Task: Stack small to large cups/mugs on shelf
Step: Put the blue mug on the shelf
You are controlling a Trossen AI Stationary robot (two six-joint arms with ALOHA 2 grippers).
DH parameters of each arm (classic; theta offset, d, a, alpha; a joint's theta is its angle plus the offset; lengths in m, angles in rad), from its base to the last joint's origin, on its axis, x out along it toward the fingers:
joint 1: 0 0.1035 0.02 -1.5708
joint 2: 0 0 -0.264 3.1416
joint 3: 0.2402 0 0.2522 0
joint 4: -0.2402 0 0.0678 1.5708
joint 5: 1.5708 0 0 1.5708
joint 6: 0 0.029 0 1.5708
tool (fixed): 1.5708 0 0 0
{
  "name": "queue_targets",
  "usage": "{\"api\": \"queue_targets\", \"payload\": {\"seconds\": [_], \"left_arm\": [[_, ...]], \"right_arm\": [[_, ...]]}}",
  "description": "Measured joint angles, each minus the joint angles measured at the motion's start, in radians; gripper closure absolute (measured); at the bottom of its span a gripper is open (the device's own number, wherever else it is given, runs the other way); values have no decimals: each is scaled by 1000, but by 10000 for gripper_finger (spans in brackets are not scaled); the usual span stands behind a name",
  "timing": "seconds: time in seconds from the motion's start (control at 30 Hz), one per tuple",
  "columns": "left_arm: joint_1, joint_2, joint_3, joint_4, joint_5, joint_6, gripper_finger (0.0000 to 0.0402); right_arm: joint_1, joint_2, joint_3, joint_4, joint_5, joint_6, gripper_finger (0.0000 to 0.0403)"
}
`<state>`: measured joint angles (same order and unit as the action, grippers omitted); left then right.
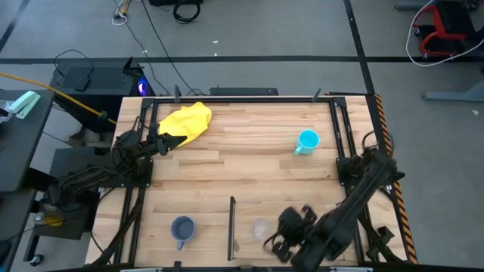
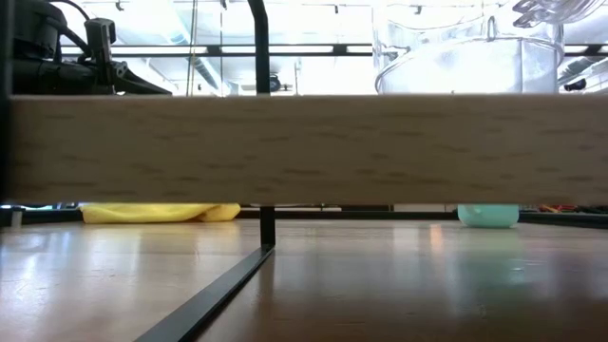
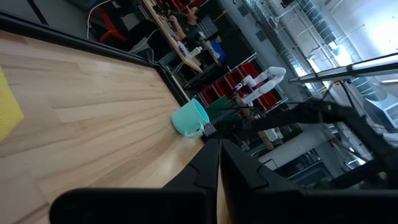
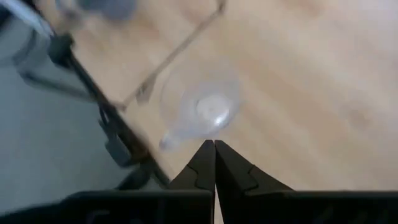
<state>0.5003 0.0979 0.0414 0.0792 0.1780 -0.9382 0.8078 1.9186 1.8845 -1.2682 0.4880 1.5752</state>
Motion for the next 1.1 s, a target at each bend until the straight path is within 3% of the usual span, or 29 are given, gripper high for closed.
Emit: {"api": "queue_targets", "payload": {"seconds": [0.13,0.23,0.7,0.83,1.1], "left_arm": [[0,0,0,0,0,4,385],[0,0,0,0,0,6,381],[0,0,0,-2,0,6,380],[0,0,0,-2,0,8,383],[0,0,0,-2,0,9,372]], "right_arm": [[-23,-125,0,-144,99,37,395],[-65,-213,0,-306,110,104,394],[-508,-564,-148,-303,96,-205,375],[-690,-650,-224,-303,43,-280,375],[-1013,-820,-513,-304,-188,-391,375]]}}
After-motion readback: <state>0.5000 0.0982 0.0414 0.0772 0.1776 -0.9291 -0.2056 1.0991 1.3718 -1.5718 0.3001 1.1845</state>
